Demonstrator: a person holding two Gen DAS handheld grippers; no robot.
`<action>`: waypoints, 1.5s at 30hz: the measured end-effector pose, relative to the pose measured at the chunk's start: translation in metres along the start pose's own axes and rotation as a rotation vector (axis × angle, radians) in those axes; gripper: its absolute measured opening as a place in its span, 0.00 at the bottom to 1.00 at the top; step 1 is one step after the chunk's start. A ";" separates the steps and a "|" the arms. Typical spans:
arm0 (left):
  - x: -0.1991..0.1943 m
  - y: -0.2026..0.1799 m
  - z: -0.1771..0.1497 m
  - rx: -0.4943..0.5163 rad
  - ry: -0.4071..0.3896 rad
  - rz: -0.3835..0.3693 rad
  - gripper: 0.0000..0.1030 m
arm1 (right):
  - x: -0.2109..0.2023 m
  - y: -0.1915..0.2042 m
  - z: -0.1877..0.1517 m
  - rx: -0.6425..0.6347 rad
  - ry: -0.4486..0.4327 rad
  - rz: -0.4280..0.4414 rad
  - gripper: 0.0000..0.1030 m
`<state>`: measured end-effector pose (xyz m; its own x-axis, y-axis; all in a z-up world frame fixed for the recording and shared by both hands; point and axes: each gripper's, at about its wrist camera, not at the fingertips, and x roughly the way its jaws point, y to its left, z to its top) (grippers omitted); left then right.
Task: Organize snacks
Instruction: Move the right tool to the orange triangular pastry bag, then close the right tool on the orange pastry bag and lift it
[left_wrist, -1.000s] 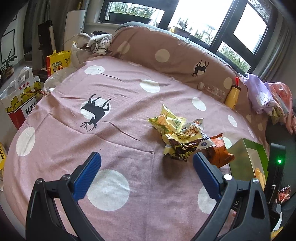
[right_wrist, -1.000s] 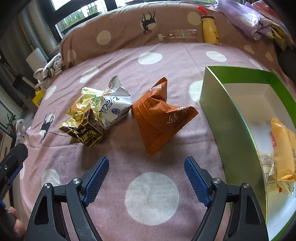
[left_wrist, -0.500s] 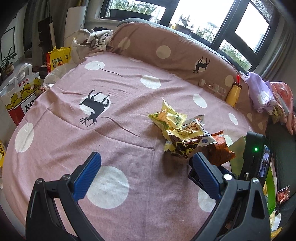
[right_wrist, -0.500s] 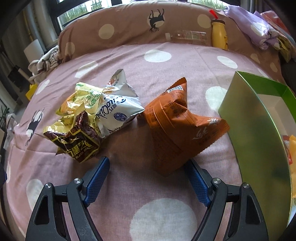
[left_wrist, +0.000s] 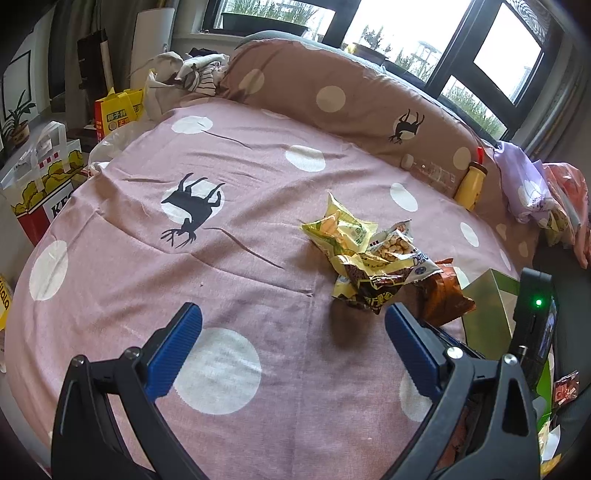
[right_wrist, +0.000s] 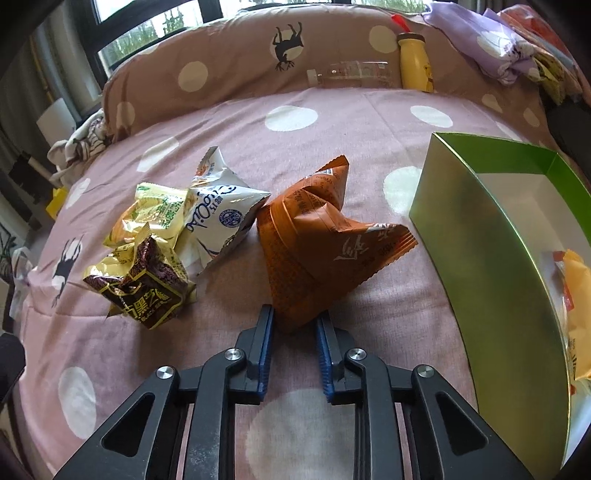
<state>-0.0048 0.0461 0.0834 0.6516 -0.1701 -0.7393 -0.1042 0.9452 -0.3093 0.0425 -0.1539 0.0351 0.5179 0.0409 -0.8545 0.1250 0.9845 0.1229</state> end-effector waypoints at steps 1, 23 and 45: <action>0.000 0.001 0.000 -0.002 0.001 0.001 0.97 | -0.003 0.000 -0.001 0.000 0.008 0.016 0.15; 0.008 0.002 -0.001 -0.002 0.042 0.010 0.97 | -0.049 -0.023 -0.003 0.059 0.041 0.196 0.42; 0.022 -0.013 -0.011 0.070 0.113 0.008 0.97 | -0.017 -0.025 0.018 0.077 0.014 0.277 0.42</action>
<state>0.0030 0.0268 0.0644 0.5615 -0.1888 -0.8056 -0.0541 0.9632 -0.2634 0.0463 -0.1823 0.0555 0.5297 0.3091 -0.7898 0.0445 0.9198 0.3898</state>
